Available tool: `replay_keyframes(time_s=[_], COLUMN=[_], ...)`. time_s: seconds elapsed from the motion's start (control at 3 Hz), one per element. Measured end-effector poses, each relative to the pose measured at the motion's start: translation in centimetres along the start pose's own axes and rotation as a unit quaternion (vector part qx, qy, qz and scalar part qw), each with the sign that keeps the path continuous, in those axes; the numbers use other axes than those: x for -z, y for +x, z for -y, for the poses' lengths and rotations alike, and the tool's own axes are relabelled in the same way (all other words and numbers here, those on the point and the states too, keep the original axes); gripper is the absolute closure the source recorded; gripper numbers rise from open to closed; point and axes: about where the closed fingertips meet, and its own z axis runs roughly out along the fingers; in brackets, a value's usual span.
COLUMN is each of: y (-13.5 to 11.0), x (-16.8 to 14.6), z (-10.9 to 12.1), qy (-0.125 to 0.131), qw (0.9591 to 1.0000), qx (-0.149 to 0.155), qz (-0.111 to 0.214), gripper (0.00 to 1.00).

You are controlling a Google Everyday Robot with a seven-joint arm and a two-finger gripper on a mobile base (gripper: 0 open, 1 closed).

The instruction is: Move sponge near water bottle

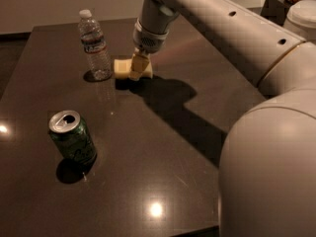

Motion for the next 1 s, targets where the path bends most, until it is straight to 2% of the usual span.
replay_keyframes(time_s=[0.33, 0.67, 1.0], y=[-0.06, -0.10, -0.10], x=[-0.36, -0.60, -0.61], z=[-0.06, -0.10, -0.10], qy=[-0.002, -0.004, -0.004], qw=[1.0000, 1.0000, 1.0000], qx=[0.001, 0.001, 0.001], qz=[-0.001, -0.001, -0.001], gripper=[0.17, 0.00, 0.00])
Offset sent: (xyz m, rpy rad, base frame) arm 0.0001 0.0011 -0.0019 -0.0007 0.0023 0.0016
